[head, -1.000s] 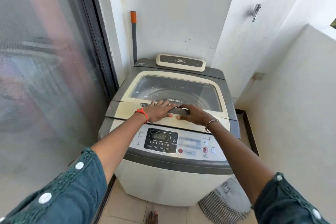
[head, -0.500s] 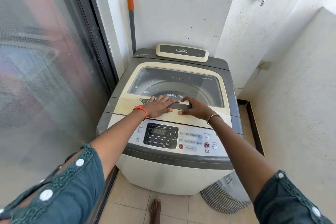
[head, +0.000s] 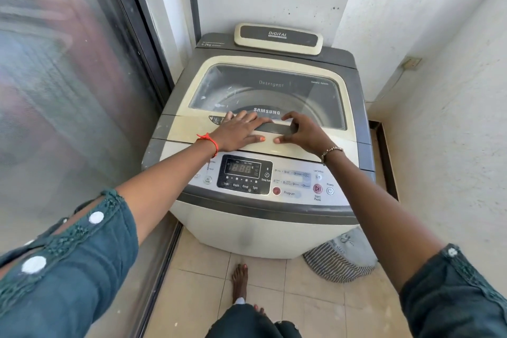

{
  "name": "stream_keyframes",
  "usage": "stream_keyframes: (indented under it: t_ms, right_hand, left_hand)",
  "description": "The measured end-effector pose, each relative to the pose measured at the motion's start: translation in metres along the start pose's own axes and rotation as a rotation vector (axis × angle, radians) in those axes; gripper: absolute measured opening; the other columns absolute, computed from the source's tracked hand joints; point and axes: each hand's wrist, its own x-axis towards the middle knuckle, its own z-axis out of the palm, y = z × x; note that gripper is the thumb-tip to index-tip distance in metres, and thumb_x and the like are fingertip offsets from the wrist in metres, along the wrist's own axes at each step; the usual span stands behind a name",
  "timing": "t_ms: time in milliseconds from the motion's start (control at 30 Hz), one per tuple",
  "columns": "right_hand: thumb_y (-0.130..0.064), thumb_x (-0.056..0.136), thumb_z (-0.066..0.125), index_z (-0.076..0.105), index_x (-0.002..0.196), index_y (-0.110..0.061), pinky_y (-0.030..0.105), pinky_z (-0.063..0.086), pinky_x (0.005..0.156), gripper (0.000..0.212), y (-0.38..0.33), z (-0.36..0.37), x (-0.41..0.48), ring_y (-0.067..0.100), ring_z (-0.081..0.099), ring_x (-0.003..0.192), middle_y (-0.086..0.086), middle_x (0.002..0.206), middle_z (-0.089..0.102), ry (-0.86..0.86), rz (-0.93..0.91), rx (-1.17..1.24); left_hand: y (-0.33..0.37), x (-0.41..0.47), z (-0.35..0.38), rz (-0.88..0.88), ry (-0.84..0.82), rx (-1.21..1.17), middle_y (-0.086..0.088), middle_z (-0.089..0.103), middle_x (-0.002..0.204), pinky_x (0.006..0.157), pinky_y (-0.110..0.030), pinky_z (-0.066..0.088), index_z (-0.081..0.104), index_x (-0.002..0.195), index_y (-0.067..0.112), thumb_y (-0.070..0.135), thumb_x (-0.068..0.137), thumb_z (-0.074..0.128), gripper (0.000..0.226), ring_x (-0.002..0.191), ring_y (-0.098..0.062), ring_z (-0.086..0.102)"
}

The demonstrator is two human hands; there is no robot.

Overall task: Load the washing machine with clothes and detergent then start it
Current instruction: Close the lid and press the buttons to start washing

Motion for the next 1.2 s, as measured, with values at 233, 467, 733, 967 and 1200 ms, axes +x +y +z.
stream_keyframes:
  t_ms: [233,467,733,967,1200]
  right_hand:
    - [-0.021,0.062,0.085,0.051,0.124,-0.011,0.039,0.046,0.09,0.071,-0.004,0.002,-0.022,0.023,0.054,0.095,0.012,0.109,0.054,0.068,-0.056,-0.008]
    - [-0.032,0.062,0.084,0.015,0.147,-0.023,0.05,0.015,0.117,0.11,0.05,-0.019,-0.107,0.022,0.017,0.141,0.006,0.152,0.018,0.111,0.076,-0.046]
    - [-0.008,0.067,0.08,0.007,0.148,-0.019,0.022,0.014,0.115,0.11,0.075,-0.027,-0.128,0.003,0.016,0.139,-0.002,0.153,0.015,0.081,0.085,0.148]
    - [-0.016,0.058,0.084,0.002,0.147,-0.018,0.034,0.011,0.119,0.122,0.081,-0.024,-0.119,0.01,0.01,0.142,-0.002,0.152,0.011,0.141,0.036,0.104]
    - [-0.031,0.054,0.077,0.001,0.147,-0.03,0.047,0.01,0.119,0.12,0.074,-0.024,-0.121,0.014,0.007,0.144,-0.013,0.151,0.007,0.168,0.061,0.065]
  left_hand:
    - [-0.015,0.003,-0.001,0.158,0.119,0.089,-0.01,0.046,0.141,0.098,-0.04,0.042,0.031,0.146,0.03,0.051,0.092,0.044,0.058,0.125,-0.029,0.049]
    - [-0.034,0.016,-0.008,0.269,0.066,0.154,-0.011,0.048,0.137,0.091,-0.041,0.046,0.022,0.146,0.042,0.064,0.086,0.042,0.067,0.117,-0.032,0.053]
    - [-0.043,0.021,0.005,0.421,0.236,0.24,-0.016,0.05,0.129,0.098,-0.047,0.041,0.028,0.145,0.033,0.074,0.085,0.012,0.075,0.116,-0.035,0.05]
    - [-0.045,0.022,0.008,0.441,0.293,0.199,-0.014,0.048,0.134,0.082,-0.047,0.051,0.026,0.144,0.033,0.069,0.087,0.023,0.068,0.118,-0.034,0.051]
    - [-0.05,0.024,0.012,0.429,0.326,0.166,-0.008,0.047,0.134,0.073,-0.049,0.054,0.023,0.143,0.038,0.073,0.086,0.017,0.067,0.116,-0.031,0.052]
